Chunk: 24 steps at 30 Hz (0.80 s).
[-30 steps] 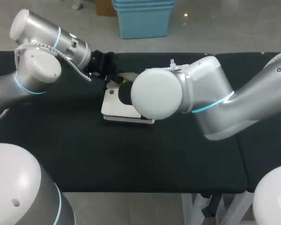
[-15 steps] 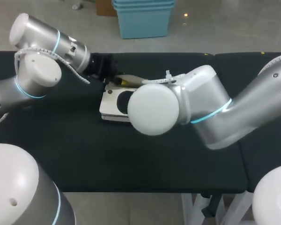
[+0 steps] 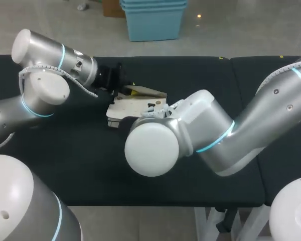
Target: Pick up the bag, open it, inspect its contents, close it, and place it on the opposite side
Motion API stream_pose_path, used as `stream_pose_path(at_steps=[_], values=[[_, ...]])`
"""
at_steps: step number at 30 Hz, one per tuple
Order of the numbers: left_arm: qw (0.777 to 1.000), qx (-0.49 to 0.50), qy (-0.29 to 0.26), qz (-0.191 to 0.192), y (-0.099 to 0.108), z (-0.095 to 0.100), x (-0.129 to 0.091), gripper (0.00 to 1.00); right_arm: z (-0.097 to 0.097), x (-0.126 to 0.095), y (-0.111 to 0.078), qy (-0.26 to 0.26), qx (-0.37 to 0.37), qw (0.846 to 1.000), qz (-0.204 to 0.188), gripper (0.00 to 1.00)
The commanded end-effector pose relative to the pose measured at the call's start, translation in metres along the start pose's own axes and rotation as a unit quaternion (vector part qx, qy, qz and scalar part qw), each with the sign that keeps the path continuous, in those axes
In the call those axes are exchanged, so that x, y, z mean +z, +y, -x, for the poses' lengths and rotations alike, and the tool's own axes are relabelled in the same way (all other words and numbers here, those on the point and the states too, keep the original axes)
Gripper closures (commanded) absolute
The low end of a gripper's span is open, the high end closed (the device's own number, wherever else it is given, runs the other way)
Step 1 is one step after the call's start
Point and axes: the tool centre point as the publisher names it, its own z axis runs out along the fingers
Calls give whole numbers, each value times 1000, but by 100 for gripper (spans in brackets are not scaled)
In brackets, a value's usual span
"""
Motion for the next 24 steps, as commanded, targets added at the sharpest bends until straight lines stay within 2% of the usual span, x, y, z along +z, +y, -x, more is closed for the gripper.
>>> stream_pose_path(at_steps=[1,4,8,20,24], values=[[1000,3,1,-5,3,-1,4,100,-8,12,4,-4,2,1000,3,59],[1000,6,6,-6,3,-1,5,100,-10,17,4,-5,3,1000,4,55],[1000,10,10,-9,2,-3,5,100,-9,26,3,-9,3,1000,4,56],[999,22,18,-15,1,-7,6,100,1,50,-1,-25,2,1000,-12,62],[999,26,19,-17,1,-9,5,100,5,57,-3,-26,4,1000,-16,67]])
